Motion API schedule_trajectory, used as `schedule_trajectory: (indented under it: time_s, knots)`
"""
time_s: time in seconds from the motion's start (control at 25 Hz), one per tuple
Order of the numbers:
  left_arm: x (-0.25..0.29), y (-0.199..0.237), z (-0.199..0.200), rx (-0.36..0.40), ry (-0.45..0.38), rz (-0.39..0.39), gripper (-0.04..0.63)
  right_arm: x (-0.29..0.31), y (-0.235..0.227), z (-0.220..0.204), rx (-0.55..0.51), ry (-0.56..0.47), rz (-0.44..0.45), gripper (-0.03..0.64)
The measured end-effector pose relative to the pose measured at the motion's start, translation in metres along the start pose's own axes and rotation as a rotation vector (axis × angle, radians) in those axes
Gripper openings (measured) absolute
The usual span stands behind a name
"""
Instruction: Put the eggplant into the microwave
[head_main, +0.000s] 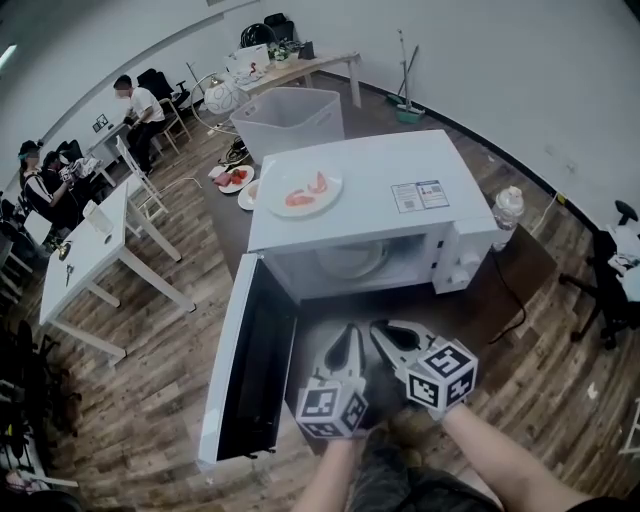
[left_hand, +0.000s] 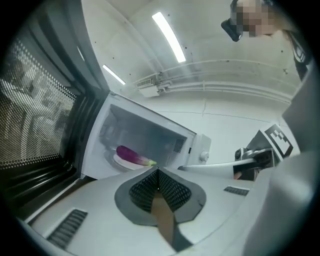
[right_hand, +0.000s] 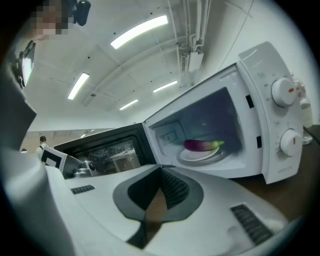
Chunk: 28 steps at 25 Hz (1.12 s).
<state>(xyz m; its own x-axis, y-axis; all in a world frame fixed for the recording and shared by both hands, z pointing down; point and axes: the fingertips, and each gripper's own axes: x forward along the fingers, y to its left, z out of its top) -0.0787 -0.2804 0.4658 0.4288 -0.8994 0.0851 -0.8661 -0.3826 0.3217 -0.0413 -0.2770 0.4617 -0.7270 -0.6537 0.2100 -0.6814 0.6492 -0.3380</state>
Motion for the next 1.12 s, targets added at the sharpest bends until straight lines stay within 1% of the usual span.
schedule_trajectory:
  time_s: [0.28,0.6,0.8,0.96,1.12]
  knots:
    - [-0.035,-0.026,0.014,0.024,-0.007,-0.029,-0.003,-0.031,0.027,0.003,-0.035,0.017,0.021,0.002]
    - [-0.066,-0.059,0.03,0.052,0.0,-0.081,-0.005,-0.065,0.06,0.015,-0.029,0.008,0.061,0.002]
    - [-0.082,-0.074,0.035,0.024,0.008,-0.106,-0.004,-0.085,0.077,0.022,-0.016,0.009,0.105,0.002]
    - [-0.095,-0.086,0.034,0.031,0.025,-0.121,-0.004,-0.102,0.086,0.019,-0.025,0.022,0.114,0.002]
    - [-0.109,-0.101,0.034,0.014,0.042,-0.151,-0.003,-0.119,0.098,0.018,0.022,0.024,0.149,0.002]
